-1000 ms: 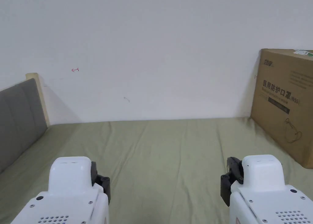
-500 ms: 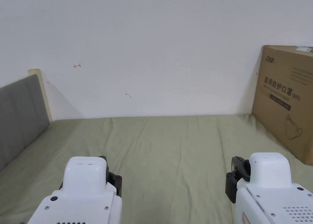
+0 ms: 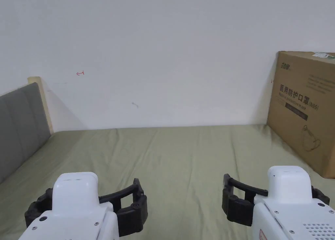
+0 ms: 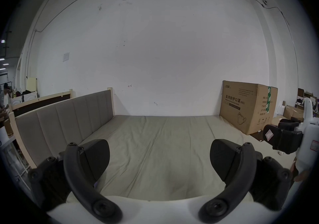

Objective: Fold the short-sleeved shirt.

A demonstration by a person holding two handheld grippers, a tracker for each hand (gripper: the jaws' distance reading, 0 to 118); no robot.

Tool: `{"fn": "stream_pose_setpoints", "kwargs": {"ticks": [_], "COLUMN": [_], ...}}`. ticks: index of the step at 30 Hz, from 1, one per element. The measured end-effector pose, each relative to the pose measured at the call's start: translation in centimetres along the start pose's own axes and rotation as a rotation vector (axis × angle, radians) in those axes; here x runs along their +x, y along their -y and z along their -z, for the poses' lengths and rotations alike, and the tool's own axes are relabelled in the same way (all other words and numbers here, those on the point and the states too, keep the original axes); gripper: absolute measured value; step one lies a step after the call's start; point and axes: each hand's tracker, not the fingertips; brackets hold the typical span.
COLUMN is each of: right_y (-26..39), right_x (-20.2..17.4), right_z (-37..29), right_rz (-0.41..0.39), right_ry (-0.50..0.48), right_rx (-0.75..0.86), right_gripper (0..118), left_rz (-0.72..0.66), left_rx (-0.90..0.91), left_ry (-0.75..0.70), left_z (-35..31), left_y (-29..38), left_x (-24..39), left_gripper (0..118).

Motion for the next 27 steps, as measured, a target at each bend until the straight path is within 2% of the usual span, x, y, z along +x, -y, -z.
{"fn": "stream_pose_setpoints", "kwargs": {"ticks": [4, 7, 12, 17, 27], "right_y": [0.0, -0.4, -0.5, -0.4, -0.6], "right_x": [-0.2, -0.1, -0.2, 0.2, 0.3], "right_z": [-0.1, 0.0, -0.1, -0.1, 0.1], "right_rz": [-0.018, 0.014, -0.008, -0.003, -0.023], "right_ry": [0.007, -0.041, -0.015, -0.011, -0.002], "right_rx": [0.01, -0.006, 0.017, 0.009, 0.017], "right_gripper": [115, 115, 115, 115, 115], "left_rz": [0.029, 0.042, 0.046, 0.003, 0.006], "left_rx": [-0.019, -0.033, -0.045, -0.078, -0.098], "left_ry": [-0.041, -0.042, 0.019, 0.005, 0.033], "left_z": [0.3, 0.4, 0.6, 0.5, 0.1], "left_y": [-0.3, -0.5, -0.5, -0.7, -1.3], "left_x": [0.4, 0.4, -0.4, -0.9, -0.1], "left_gripper": [116, 116, 116, 116, 116]}}
